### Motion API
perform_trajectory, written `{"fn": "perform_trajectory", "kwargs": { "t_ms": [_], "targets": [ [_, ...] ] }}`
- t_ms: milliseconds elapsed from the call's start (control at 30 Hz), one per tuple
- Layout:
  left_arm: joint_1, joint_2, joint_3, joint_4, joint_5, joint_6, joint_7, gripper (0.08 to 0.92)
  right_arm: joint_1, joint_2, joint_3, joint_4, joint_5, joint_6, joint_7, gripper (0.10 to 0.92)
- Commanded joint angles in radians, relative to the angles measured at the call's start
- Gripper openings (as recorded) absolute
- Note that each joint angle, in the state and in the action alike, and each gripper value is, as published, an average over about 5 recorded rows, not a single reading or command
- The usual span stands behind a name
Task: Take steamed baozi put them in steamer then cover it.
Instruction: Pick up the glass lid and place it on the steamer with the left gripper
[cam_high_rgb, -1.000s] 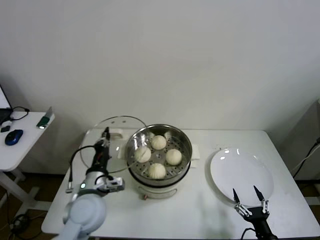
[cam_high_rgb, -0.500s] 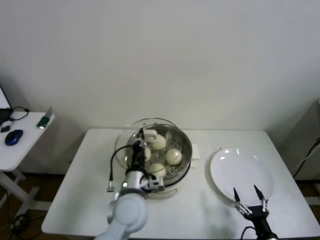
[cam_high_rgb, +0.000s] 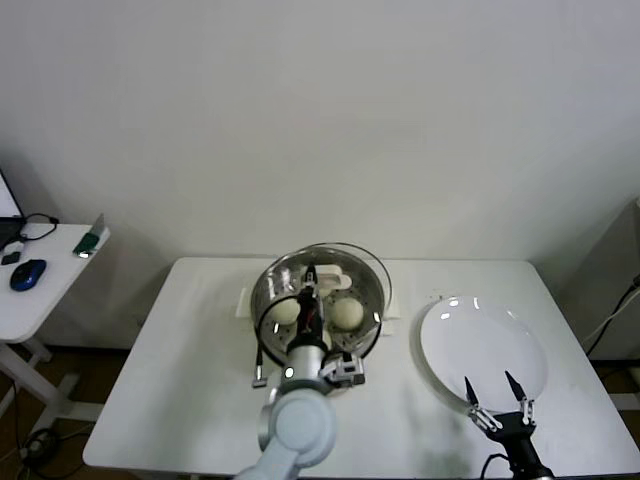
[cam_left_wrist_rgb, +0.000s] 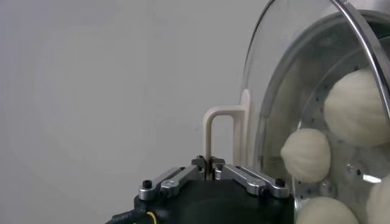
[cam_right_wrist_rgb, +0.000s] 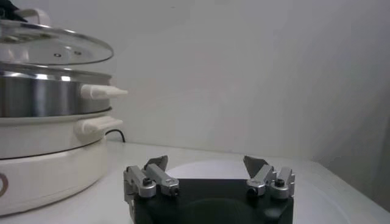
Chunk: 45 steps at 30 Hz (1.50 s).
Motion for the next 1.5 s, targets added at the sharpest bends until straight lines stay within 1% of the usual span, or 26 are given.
{"fn": "perform_trajectory", "kwargs": {
  "t_ms": [33, 367, 933, 1500],
  "targets": [
    [0.0, -0.039, 0.025, 0.031, 0.033, 0.007, -0.012, 0.136, 0.0, -0.002, -0.002, -0.006, 0.0, 0.005, 0.002, 0.823],
    [0.015, -0.026, 0.007, 0.06, 0.045, -0.009, -0.055, 0.136, -0.006, 0.006, 0.001, -0.004, -0.004, 0.013, 0.0, 0.823],
    [-0.002, 0.007, -0.023, 0.089, 0.061, -0.026, -0.042, 0.136, -0.016, 0.011, 0.01, -0.008, -0.001, 0.019, -0.003, 0.823],
    [0.003, -0.001, -0.02, 0.106, 0.057, -0.036, -0.055, 0.136, -0.009, 0.018, 0.012, -0.014, -0.007, 0.023, -0.004, 0.823]
  ]
}}
